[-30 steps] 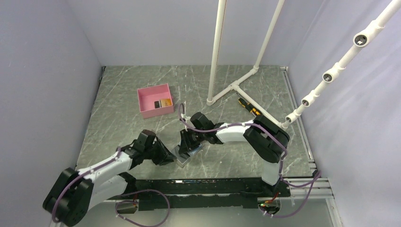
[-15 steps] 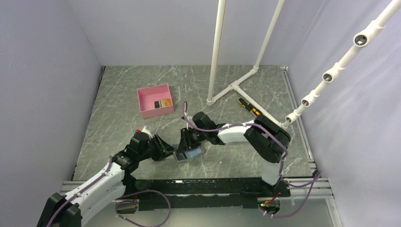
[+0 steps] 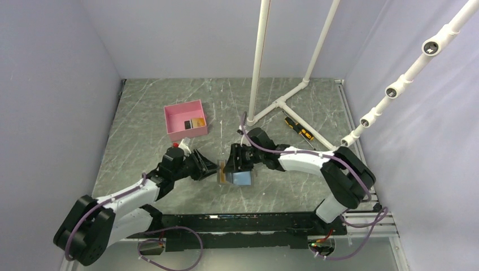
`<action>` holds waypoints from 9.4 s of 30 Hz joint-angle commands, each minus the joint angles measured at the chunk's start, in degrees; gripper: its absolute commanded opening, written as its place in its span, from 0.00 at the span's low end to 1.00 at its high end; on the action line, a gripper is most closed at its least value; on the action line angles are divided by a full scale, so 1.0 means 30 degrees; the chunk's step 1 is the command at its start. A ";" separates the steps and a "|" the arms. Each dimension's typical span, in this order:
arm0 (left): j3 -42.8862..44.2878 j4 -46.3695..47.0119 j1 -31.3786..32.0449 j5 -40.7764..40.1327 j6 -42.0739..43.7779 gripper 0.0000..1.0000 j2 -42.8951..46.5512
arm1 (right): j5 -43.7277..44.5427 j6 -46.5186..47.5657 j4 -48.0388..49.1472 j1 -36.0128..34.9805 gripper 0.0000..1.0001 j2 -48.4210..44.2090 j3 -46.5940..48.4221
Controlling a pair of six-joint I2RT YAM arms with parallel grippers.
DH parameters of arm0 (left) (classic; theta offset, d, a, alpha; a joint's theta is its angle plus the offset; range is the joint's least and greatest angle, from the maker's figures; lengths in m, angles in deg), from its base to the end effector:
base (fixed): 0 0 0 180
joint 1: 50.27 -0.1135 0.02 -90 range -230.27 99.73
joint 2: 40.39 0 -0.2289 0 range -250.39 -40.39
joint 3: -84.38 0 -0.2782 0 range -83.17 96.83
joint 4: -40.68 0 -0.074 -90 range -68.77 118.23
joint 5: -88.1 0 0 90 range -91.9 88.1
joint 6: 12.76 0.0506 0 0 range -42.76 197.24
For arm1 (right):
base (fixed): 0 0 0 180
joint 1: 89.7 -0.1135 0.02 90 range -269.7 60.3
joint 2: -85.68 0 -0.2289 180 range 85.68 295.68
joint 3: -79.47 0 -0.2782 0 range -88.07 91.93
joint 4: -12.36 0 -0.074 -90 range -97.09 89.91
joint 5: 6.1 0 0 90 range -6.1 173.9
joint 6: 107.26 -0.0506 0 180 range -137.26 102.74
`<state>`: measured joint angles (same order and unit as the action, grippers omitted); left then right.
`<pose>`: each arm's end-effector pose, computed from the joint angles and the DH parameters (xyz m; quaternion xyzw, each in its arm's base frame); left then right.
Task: Put the credit cards into the card holder
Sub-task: Insert the credit card into the card holder, then close the card holder at the center of the board, then reset both arms
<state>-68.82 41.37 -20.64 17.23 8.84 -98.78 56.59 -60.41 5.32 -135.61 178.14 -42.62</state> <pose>0.2017 -0.1338 0.1002 -0.2074 0.8364 -0.4619 0.2098 0.2254 0.2661 0.1054 -0.1181 0.8837 0.4329 0.1330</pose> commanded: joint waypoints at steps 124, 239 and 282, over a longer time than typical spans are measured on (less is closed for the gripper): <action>0.5676 -0.0385 0.3540 -0.0241 0.3377 0.00 -1.1733 | 0.5104 0.3766 -0.3625 0.2059 0.27 -0.3916 -0.1134; 0.7030 -0.5203 0.3542 -0.1918 0.6775 0.11 -0.9991 | 0.0994 0.2357 -0.5066 0.3441 0.00 0.9266 0.4277; 0.8554 -0.8120 0.2748 -0.1482 0.6769 0.82 -0.3886 | 0.4340 0.7138 -1.2073 0.4995 0.99 -0.7863 0.4318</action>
<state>-42.96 12.61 -11.00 10.17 30.94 -104.60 62.42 -41.81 -25.13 -120.63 159.70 -30.56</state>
